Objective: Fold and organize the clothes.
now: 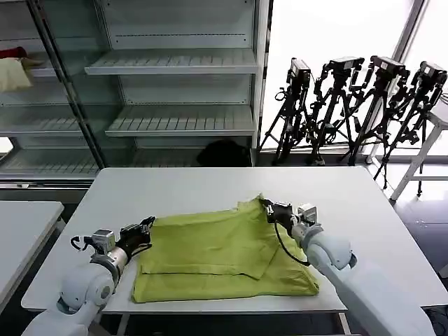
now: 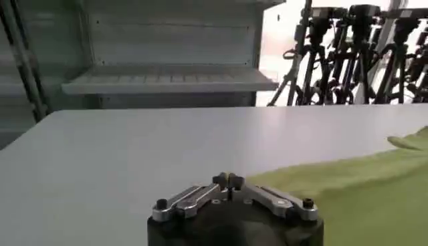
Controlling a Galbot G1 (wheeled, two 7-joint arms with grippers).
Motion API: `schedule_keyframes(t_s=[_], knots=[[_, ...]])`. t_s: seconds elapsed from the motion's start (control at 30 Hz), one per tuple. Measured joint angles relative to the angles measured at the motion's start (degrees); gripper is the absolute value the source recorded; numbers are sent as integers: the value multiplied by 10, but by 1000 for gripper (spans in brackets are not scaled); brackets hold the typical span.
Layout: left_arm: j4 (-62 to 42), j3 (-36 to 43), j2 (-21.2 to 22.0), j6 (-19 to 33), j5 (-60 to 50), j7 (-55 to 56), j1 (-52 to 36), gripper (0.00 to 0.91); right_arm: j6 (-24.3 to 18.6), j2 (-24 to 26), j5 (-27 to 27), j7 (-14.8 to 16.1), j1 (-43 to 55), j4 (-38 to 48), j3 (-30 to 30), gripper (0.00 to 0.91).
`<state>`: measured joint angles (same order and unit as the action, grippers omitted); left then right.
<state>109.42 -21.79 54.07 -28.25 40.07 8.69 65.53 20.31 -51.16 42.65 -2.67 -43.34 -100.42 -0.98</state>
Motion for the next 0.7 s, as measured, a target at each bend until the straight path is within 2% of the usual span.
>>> schedule_keyframes(t_s=[0.27, 0.7], knots=[[46, -9, 4, -1, -21, 17, 40, 0, -24, 44, 9, -6, -88, -85, 55, 0], [149, -45, 12, -27, -54, 72, 124, 0, -47, 83, 4, -6, -218, -179, 126, 0]])
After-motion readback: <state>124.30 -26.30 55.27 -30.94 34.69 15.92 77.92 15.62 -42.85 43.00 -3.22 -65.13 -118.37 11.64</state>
